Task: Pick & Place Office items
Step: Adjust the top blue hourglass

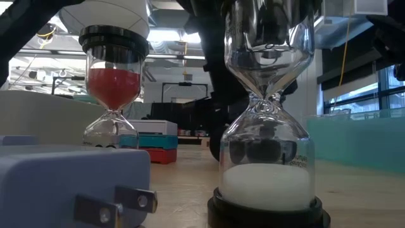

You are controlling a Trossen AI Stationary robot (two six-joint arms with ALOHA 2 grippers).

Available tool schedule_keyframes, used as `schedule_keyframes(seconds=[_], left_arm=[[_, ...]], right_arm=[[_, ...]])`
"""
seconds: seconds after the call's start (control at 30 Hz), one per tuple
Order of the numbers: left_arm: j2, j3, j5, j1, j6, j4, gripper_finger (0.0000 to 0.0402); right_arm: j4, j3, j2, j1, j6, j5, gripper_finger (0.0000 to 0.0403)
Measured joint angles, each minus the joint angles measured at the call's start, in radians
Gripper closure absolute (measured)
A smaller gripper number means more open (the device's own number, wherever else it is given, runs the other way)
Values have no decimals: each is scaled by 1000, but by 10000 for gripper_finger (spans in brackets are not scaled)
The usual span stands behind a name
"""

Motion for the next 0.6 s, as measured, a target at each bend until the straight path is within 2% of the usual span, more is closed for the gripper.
schedule_keyframes(seconds=[0.2,0.5,0.6], left_arm=[[8,0,-3,-1,3,-2,82],[25,1,-8,-1,10,-4,195],[25,1,-9,0,10,-4,206]], right_arm=[[0,0,0,0,0,0,3],[0,0,0,0,0,0,3],[0,0,0,0,0,0,3]])
